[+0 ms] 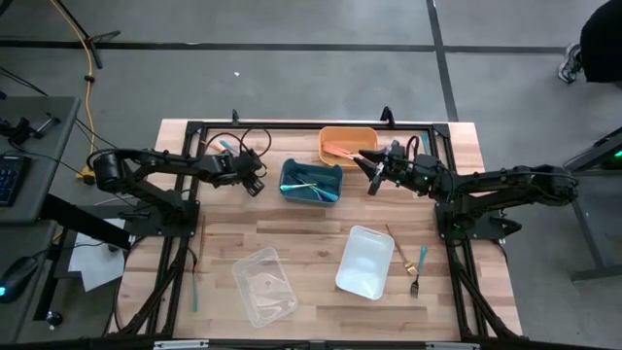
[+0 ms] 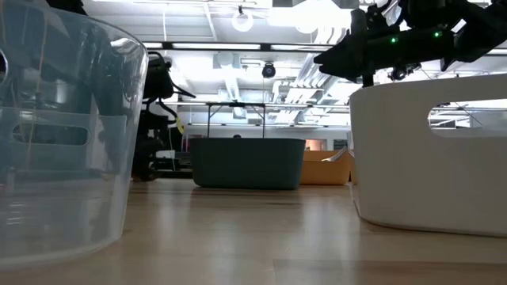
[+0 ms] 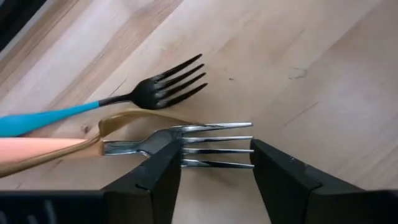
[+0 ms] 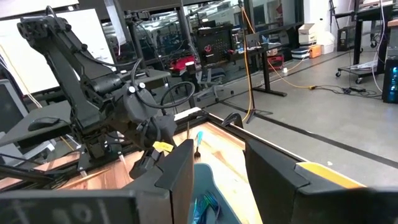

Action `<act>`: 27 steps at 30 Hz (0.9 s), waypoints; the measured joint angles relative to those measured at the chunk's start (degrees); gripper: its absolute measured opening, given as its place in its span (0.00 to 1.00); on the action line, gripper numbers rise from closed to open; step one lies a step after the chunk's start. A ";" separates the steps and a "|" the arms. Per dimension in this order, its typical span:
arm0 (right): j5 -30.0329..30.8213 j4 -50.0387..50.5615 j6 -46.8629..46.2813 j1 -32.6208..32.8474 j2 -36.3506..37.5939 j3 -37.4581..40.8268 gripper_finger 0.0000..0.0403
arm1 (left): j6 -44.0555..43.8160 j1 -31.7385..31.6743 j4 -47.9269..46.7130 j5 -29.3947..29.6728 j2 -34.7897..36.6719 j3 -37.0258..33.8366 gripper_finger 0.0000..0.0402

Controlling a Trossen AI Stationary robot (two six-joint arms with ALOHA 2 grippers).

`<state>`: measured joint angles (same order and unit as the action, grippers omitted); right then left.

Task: Sort silverware by color (type)
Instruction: Put the light orange fork into the yellow bin

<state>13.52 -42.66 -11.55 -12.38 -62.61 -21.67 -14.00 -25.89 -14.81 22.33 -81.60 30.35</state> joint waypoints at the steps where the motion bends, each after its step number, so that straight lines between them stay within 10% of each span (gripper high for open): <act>1: 0.00 -0.02 -0.01 0.00 0.00 0.00 0.34 | 0.94 0.00 0.00 0.00 0.00 0.00 0.41; 12: 0.00 -0.02 0.00 0.00 0.00 0.00 0.34 | -0.45 0.02 -2.15 -0.79 0.00 1.39 0.04; 27: 0.00 0.31 0.02 0.00 0.00 0.00 0.34 | -8.88 7.31 -15.00 -4.87 -0.07 10.76 0.00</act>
<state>13.52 -42.35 -11.53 -12.38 -62.61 -21.67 -22.88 -18.58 -29.81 17.46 -81.67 41.11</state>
